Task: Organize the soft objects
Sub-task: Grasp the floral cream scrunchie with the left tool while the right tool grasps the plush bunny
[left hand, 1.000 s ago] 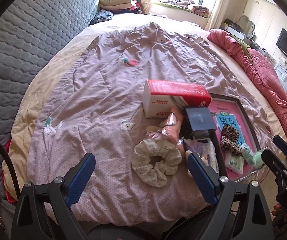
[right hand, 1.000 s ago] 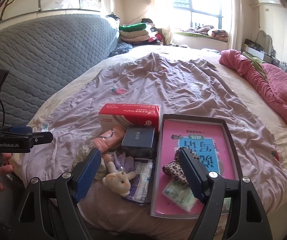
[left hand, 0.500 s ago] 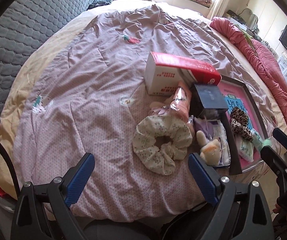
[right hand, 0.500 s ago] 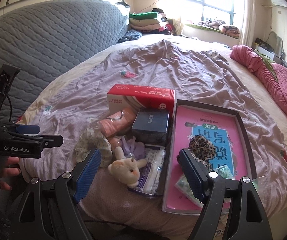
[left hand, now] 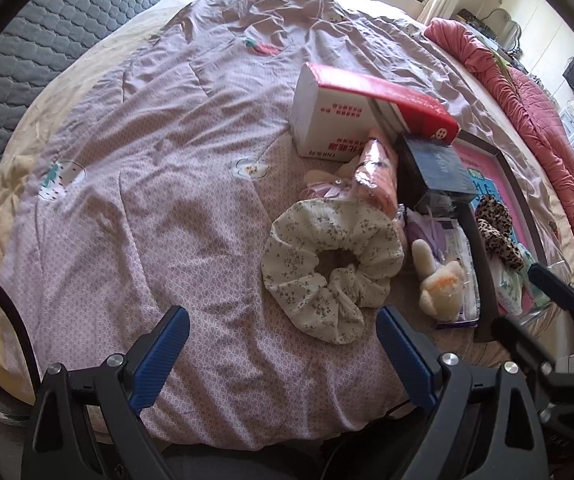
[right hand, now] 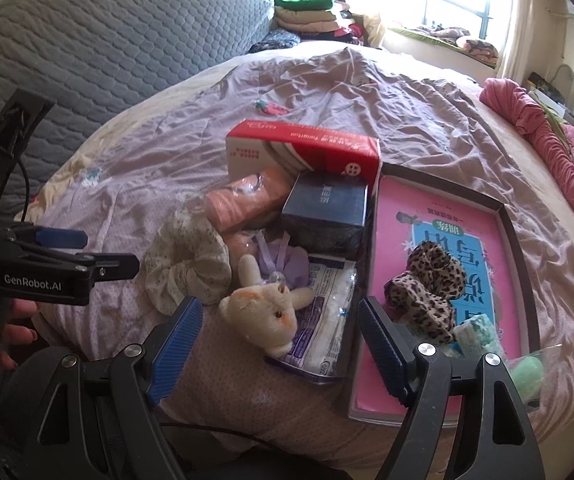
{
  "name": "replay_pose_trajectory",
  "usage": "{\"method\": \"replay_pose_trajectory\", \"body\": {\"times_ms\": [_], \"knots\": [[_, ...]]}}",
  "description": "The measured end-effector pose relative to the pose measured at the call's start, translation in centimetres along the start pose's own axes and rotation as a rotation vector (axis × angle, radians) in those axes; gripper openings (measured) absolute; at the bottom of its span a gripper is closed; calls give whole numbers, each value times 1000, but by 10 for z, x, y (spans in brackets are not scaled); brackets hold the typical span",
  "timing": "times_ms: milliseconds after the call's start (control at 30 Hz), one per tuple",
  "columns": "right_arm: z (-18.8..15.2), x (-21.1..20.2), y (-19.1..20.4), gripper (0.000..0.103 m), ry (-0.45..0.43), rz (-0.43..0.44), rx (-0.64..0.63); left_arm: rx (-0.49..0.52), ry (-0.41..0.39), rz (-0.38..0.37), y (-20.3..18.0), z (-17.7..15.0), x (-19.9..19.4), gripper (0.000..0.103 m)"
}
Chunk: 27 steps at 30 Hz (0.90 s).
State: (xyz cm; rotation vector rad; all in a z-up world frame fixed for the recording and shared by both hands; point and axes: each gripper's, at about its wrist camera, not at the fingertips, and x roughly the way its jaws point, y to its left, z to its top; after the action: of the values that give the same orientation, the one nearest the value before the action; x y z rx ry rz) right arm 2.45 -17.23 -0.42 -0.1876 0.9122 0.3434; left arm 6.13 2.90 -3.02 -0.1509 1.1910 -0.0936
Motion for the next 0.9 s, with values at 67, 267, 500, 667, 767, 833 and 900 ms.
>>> {"method": "replay_pose_trajectory", "body": {"times_ms": [67,267,500,667,767,833,900], "knots": [[-3,8,3,81,16,-1,-18,-4,11,0,1,1,6,94],[-7,31,12,81,51,5,-53,-32,40,-5,9,6,25,94],[-7,52,20,81,77,-2,-98,-65,71,-10,18,20,49,94],[-8,67,27,81,81,-35,-146,-59,78,-20,16,28,61,94],[-7,75,31,81,82,-55,-184,-52,86,-28,13,29,67,94],[-6,79,33,81,80,-79,-203,-45,88,-35,11,30,69,94],[-6,84,34,81,79,-99,-220,-41,88,-40,9,32,71,94]]}}
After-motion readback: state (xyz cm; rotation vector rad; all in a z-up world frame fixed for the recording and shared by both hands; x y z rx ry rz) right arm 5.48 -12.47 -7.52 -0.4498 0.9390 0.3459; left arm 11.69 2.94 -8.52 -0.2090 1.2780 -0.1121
